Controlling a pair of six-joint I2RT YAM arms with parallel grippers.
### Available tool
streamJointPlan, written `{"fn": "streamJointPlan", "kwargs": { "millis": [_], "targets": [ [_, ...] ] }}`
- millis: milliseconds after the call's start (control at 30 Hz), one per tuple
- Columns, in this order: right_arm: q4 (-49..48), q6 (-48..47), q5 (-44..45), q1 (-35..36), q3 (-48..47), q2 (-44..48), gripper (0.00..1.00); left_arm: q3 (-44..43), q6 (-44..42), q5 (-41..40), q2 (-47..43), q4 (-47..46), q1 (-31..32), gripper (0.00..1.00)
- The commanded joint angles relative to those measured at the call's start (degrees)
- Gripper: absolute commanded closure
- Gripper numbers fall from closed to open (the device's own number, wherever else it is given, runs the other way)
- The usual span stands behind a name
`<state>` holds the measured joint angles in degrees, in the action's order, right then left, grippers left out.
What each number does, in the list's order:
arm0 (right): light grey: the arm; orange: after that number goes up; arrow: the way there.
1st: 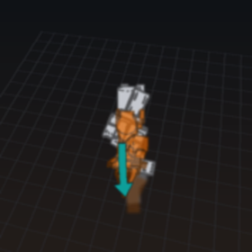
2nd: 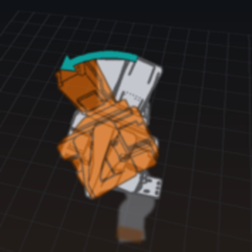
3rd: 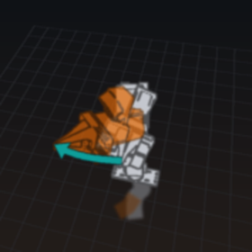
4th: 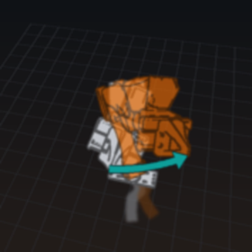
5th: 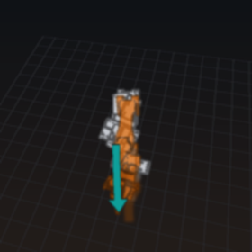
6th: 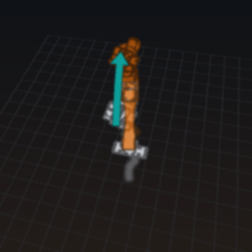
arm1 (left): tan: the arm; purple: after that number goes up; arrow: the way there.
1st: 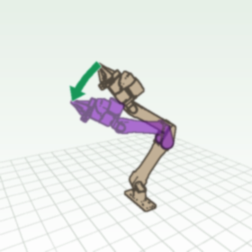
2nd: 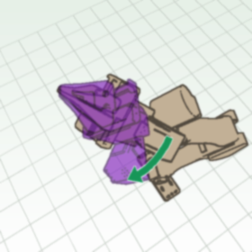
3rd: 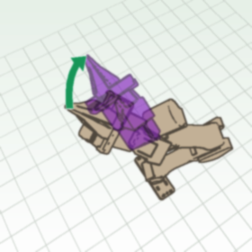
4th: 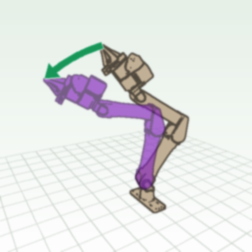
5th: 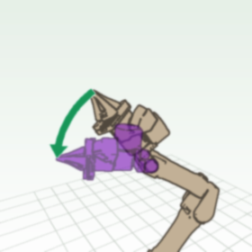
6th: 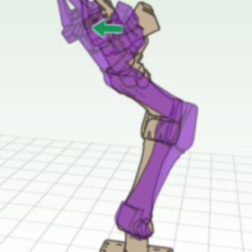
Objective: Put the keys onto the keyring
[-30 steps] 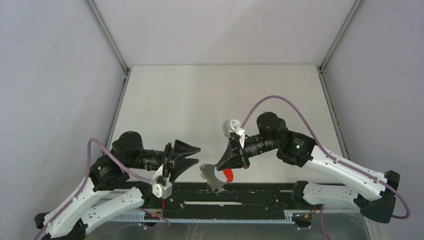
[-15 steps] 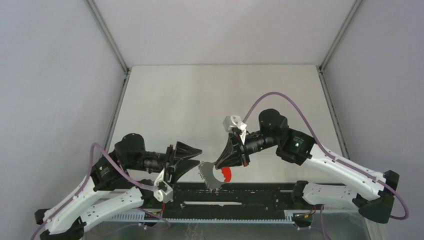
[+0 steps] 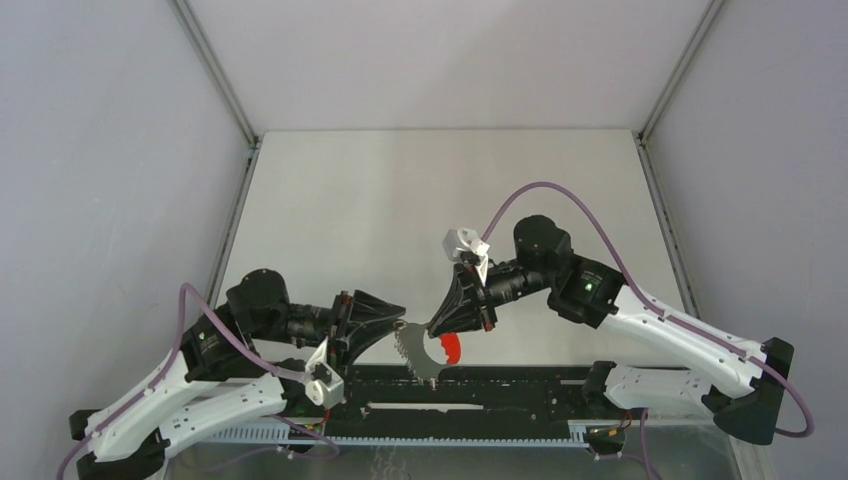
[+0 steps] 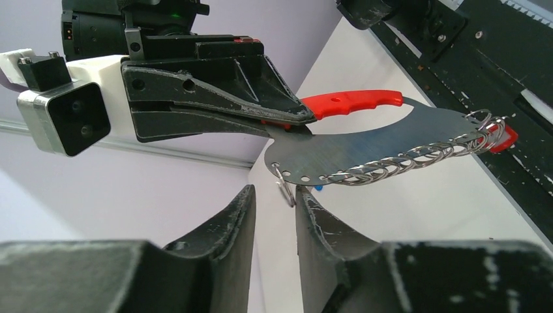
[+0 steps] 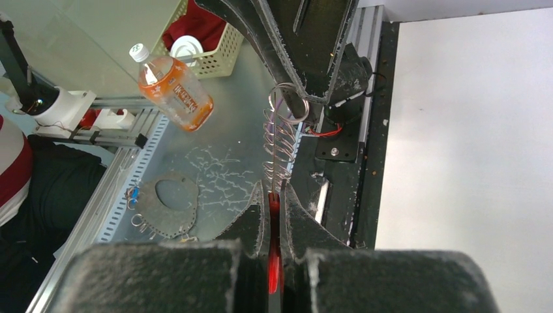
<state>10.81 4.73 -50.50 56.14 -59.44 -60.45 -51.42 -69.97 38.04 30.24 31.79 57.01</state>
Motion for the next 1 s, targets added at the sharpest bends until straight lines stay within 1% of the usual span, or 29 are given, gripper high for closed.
{"fn": "streamJointPlan", "kwargs": {
  "millis": [0, 167, 300, 533, 767, 867, 967],
  "targets": [
    [-3.18, 1.59, -1.66, -0.63, -2.27, 0.02, 1.00, -1.57, 2.81, -0.35, -0.46, -1.65, 0.55, 0.68],
    [-4.29, 2.43, -2.11, -1.32, -1.91, 0.41, 1.00, -2.02, 4.73, 0.37, -0.84, -1.66, 0.81, 0.74],
    [-4.76, 2.87, -2.57, -1.80, -1.90, 0.50, 1.00, -2.06, 4.83, 0.78, -1.07, -1.49, 1.15, 0.78],
    [-4.90, 2.87, -3.29, -1.83, -1.91, 0.01, 1.00, -2.02, 4.60, 0.26, -0.98, -1.53, 1.32, 0.88],
    [-3.41, 1.62, -5.12, -1.82, -1.91, -0.55, 1.00, -2.94, 9.35, -0.74, -0.79, -3.48, 1.34, 0.99],
    [-2.92, 1.15, -4.47, -1.82, -2.12, -0.53, 1.00, -3.71, 11.39, 0.76, -0.57, -2.99, 1.30, 1.00],
    [-2.40, 0.68, -4.24, -1.76, -2.71, -0.79, 1.00, -4.32, 11.47, 2.54, -0.06, -1.12, 1.34, 1.00]
  ]
}}
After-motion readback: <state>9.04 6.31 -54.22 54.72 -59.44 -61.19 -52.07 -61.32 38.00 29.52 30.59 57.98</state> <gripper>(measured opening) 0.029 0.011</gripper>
